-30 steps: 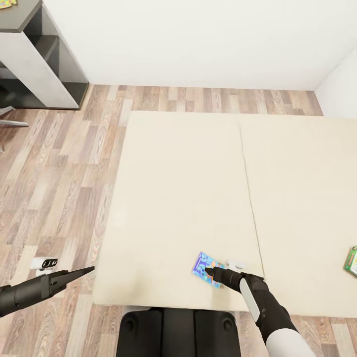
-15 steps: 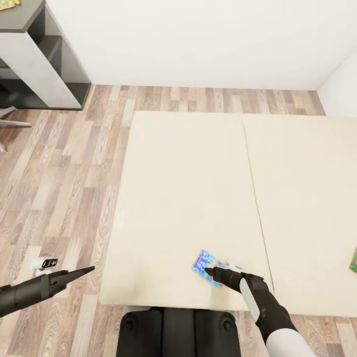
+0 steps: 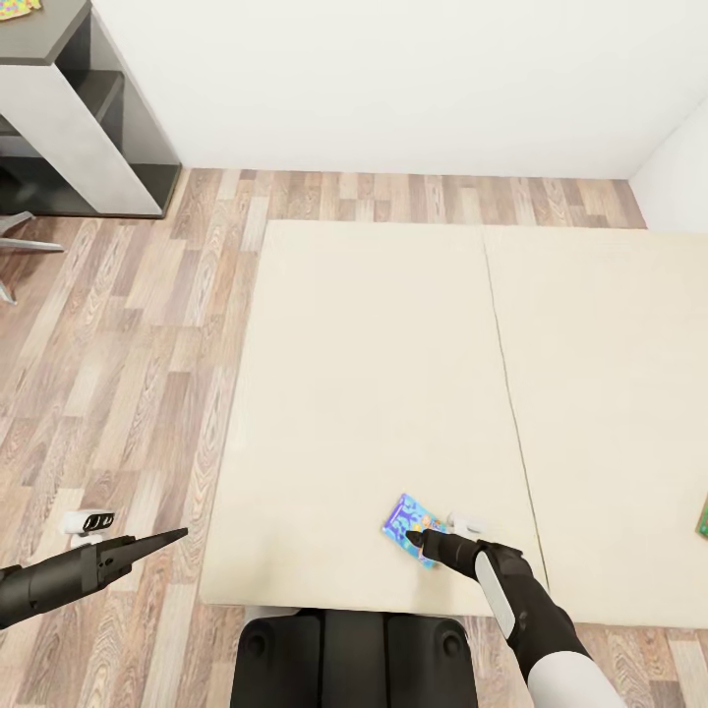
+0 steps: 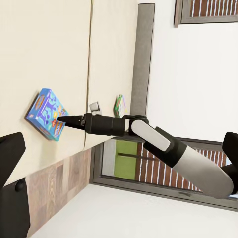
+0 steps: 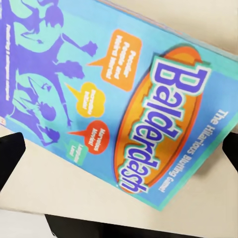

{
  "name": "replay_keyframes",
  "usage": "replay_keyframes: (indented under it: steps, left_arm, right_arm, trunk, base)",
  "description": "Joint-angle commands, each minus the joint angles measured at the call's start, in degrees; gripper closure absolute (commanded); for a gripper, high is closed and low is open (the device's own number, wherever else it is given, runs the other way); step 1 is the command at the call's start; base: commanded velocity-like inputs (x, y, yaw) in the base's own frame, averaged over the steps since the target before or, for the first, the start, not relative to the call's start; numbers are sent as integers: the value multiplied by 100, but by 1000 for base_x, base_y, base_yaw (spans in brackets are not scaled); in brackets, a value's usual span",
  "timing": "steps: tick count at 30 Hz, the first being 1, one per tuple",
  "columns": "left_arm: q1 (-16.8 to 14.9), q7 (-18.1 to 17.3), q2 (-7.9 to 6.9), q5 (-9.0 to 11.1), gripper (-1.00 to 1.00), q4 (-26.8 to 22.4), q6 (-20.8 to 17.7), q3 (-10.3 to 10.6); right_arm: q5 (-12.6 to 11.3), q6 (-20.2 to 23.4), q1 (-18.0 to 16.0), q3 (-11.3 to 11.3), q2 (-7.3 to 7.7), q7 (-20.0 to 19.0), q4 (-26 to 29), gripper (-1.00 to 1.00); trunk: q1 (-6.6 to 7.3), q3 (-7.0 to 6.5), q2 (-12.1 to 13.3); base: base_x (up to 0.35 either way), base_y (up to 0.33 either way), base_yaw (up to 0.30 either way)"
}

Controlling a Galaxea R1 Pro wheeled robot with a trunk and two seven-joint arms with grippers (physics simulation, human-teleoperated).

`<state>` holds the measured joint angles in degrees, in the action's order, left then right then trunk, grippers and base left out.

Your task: Put all the toys in the child's room - the three board games (two on the bed and one on the table), the two jigsaw puzzles on the table, and the tennis ball on the table - inside the toy box on the table in the child's room.

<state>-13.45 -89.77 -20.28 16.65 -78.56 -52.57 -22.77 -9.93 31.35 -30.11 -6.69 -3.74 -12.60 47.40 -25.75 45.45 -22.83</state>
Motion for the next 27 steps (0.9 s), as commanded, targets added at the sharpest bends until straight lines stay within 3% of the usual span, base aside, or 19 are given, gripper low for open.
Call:
replay_keyframes:
  steps: [1, 27]
  left_arm:
    - [-1, -23, -2, -4, -100, -1, -61, 0]
    - [0, -23, -2, -4, -100, -1, -61, 0]
  right_arm:
    - [-9, 38, -2, -28, -7, -23, 7, -100]
    - [-9, 38, -1, -26, -10, -23, 8, -100]
  trunk:
    - [-3, 6, -9]
    - [-3, 6, -9]
  base:
    - [0, 0, 0]
    - [7, 57, 0]
